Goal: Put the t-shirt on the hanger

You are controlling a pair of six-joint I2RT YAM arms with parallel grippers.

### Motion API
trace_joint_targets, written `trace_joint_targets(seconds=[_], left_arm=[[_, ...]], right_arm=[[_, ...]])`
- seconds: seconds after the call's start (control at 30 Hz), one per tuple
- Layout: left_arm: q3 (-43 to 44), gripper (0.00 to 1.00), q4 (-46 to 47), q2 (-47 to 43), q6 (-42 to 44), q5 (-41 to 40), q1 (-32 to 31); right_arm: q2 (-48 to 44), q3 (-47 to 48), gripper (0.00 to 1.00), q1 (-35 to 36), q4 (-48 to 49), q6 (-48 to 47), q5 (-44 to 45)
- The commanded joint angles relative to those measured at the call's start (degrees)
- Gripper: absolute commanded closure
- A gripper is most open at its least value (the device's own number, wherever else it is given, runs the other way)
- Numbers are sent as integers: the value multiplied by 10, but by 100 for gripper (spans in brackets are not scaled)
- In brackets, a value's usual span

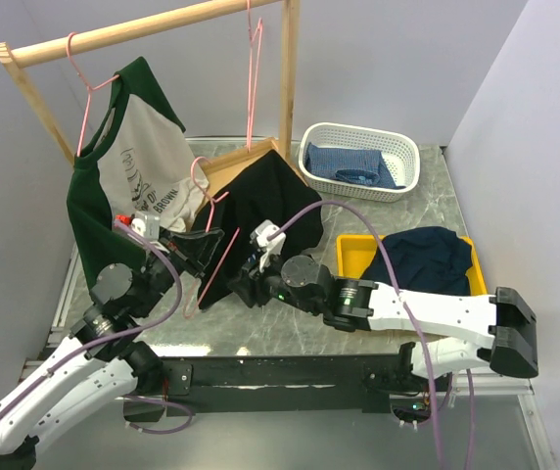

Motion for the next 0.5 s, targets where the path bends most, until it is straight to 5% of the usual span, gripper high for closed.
trace_joint_targets(seconds=[0.0,0.47], left_arm=[[5,99,90,1,-8,-9,1],[23,99,88,11,-14,-25,1]], right_arm=[[30,-18,52,2,164,-26,60],[128,-19,46,2,256,-29,141]])
